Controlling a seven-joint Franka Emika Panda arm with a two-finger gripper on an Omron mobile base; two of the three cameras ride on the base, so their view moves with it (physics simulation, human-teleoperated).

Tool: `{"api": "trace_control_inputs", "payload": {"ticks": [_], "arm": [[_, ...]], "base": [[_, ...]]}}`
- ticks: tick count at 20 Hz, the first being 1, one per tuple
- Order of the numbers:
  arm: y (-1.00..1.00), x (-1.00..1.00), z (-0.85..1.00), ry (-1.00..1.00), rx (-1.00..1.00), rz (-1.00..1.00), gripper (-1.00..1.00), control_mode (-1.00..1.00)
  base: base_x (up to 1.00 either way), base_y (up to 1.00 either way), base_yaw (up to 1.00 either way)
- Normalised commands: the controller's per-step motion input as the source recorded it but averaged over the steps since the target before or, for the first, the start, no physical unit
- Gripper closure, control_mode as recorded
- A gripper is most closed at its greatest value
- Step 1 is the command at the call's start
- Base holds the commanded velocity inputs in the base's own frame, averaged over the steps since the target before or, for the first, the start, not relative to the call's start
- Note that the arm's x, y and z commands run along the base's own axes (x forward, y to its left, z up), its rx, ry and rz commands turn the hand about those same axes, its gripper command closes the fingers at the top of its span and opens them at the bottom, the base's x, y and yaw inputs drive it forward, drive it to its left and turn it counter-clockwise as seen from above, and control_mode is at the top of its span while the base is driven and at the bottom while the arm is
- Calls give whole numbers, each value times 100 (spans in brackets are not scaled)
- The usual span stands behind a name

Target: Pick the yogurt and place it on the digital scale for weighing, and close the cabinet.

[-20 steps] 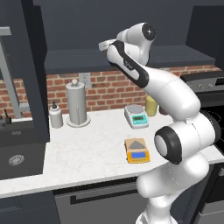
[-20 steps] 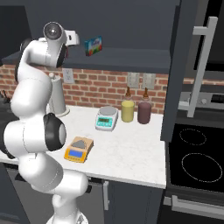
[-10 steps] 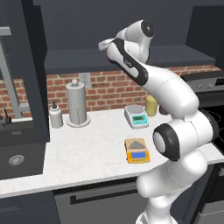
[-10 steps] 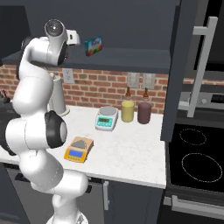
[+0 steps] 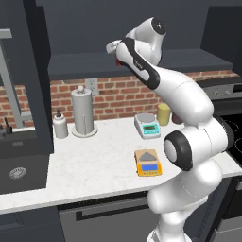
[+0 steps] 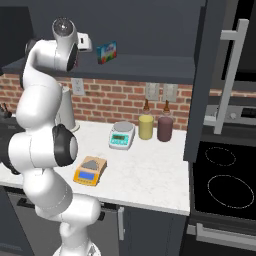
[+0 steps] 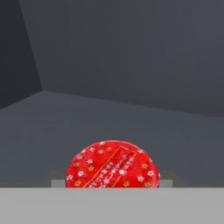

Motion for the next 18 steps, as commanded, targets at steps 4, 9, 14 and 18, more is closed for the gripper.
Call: {"api": "trace_control_inputs", "payload": {"ticks": [4,9,14,18], "arm": [[0,0,-1,2,0,0,100,-100],[0,0,0,2,0,0,100,-100],[0,0,0,0,0,0,100,-100],[0,0,0,0,0,0,100,-100]], "base": [[0,0,0],[0,0,0],[0,0,0],[0,0,0]]}}
